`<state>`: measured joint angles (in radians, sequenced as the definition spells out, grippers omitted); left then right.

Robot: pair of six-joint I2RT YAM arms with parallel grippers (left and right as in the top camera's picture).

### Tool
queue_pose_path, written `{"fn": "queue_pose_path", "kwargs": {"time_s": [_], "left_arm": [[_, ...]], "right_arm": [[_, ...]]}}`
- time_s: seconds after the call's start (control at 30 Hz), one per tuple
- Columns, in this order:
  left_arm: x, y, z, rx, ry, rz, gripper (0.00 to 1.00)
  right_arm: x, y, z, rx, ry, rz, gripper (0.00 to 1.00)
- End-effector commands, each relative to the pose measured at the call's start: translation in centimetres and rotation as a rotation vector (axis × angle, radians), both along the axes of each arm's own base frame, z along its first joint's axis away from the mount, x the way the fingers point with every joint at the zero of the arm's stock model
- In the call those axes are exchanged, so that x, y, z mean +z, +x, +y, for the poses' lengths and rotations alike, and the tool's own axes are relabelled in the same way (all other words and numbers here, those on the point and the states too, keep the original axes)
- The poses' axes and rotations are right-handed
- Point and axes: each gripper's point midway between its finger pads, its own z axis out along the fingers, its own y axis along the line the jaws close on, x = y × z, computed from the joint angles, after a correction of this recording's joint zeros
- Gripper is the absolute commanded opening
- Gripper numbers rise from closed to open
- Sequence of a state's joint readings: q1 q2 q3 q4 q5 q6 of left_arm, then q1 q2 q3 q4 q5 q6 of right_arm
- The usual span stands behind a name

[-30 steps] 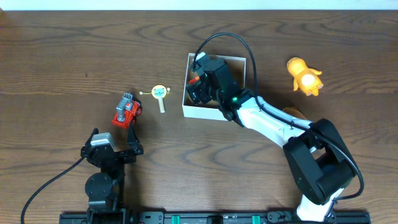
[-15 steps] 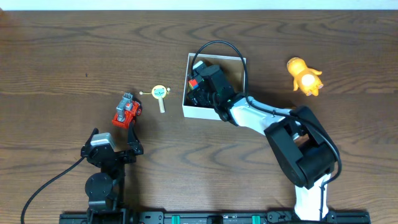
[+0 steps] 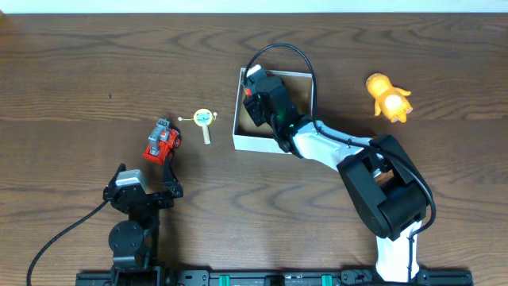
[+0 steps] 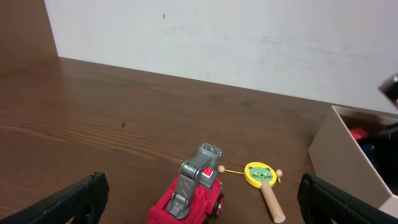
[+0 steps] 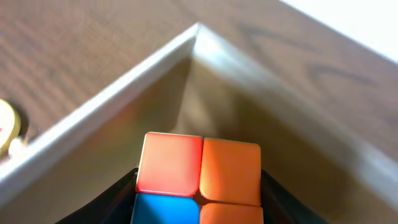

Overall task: Pack container
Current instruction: 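Lower the cube into the box corner and open the right gripper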

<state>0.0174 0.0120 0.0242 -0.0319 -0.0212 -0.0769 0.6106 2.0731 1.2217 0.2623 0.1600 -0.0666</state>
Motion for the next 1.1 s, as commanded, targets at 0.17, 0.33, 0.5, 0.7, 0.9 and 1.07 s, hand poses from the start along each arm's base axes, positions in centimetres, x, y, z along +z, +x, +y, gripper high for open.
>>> {"fn": "queue_pose_path", "kwargs": {"time_s": [0.17,0.33,0.5,0.7,0.9,1.07], "left_arm": [[-1.9,-0.1,0.0,-0.001,0.013,0.059,0.98],[-1.9,-0.1,0.0,0.000,0.013,0.059,0.98],[-1.9,-0.1,0.0,-0.001,0.013,0.059,0.98],[-1.9,-0.1,0.0,0.000,0.013,0.059,0.98],[-1.9,-0.1,0.0,0.000,0.013,0.059,0.98],[-1.9,-0.1,0.0,-0.001,0.013,0.059,0.98]], "right_arm": [[3.0,2.1,-0.5,-0.079,0.060,-0.091,0.49],[3.0,2.1,-0.5,-0.096,0.087,-0.078,0.61],[2.9,2.0,-0.4,-0.095,0.087,-0.076,0.72],[2.9,2.0,-0.4,-0.096,0.087,-0.077,0.74],[3.6,2.3,-0.3,-0.101,0.110,-0.096,0.73],[5.6,2.6,-0.9,-0.166,0.167,-0.122,0.72]]}}
